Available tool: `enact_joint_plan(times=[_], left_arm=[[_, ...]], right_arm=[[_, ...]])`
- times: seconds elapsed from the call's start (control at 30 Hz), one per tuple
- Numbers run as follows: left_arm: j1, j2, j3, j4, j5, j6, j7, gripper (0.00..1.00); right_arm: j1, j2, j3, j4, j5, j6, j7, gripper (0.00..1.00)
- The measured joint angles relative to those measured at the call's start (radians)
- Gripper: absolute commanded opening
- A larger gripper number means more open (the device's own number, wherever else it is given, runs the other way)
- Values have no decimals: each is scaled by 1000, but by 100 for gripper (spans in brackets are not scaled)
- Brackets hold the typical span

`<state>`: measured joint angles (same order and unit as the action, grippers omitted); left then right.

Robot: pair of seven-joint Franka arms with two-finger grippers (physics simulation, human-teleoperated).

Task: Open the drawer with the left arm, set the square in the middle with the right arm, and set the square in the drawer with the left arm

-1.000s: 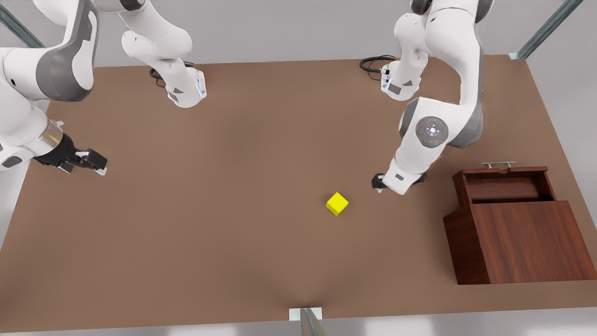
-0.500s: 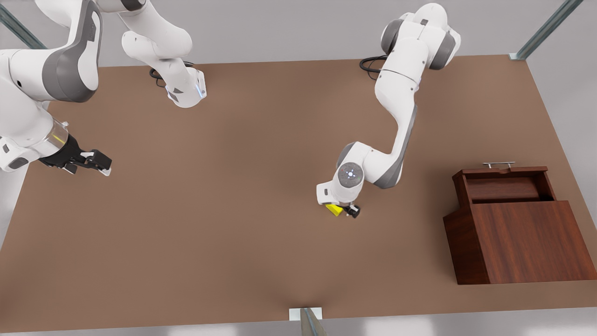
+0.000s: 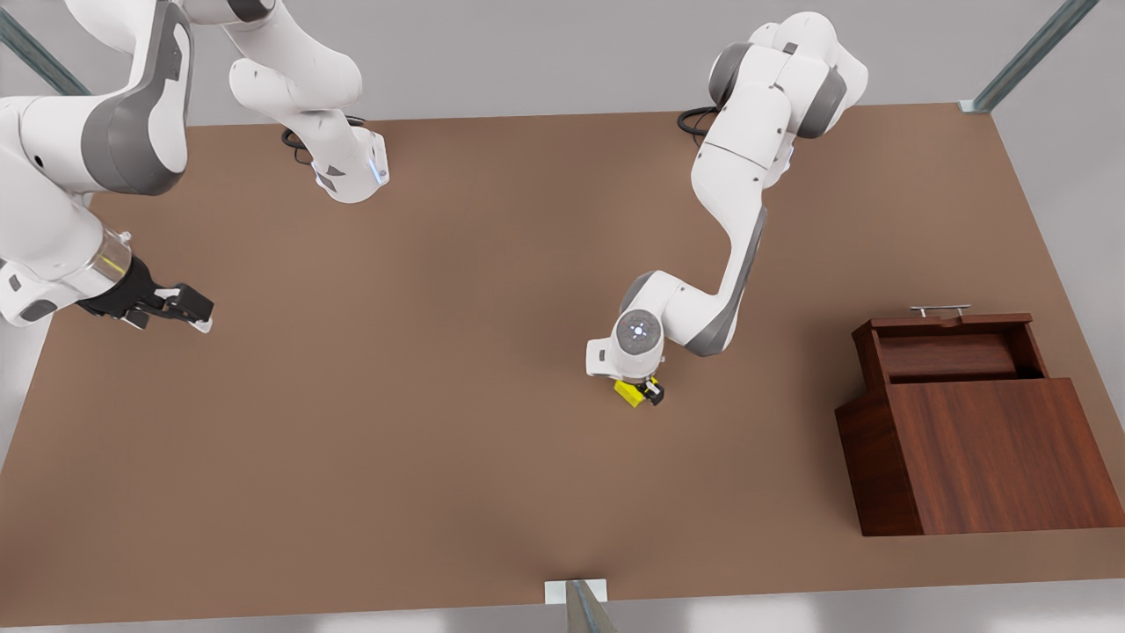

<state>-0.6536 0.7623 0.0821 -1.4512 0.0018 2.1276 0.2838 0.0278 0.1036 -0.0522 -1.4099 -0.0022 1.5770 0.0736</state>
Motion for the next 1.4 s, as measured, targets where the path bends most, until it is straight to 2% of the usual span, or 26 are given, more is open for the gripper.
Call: enact_joint_plan(times=[0.33,0.5,0.63,0.67,0.9,1.1,1.23,1.4], left_arm=[[2,81,2,9,16,19,-15,100],[2,79,2,-1,13,25,-14,100],[2,74,2,-2,13,17,-9,79],[2,74,2,-2,13,17,-7,76],[0,72,4,0,21,17,-3,71],[0,68,4,9,31,16,-4,71],[1,-23,5,12,35,-56,-20,71],[6,-215,50,12,34,-294,154,72]], right_arm=[[0,26,-1,0,-6,24,0,100],[1,37,-2,0,8,30,0,100],[1,40,-2,8,6,31,-6,100],[2,42,-1,7,4,32,-3,100],[3,41,-1,8,-11,52,-7,100],[3,44,-1,8,-9,52,-7,100],[2,44,-1,8,0,52,-6,100],[4,39,0,8,-7,52,-6,100]])
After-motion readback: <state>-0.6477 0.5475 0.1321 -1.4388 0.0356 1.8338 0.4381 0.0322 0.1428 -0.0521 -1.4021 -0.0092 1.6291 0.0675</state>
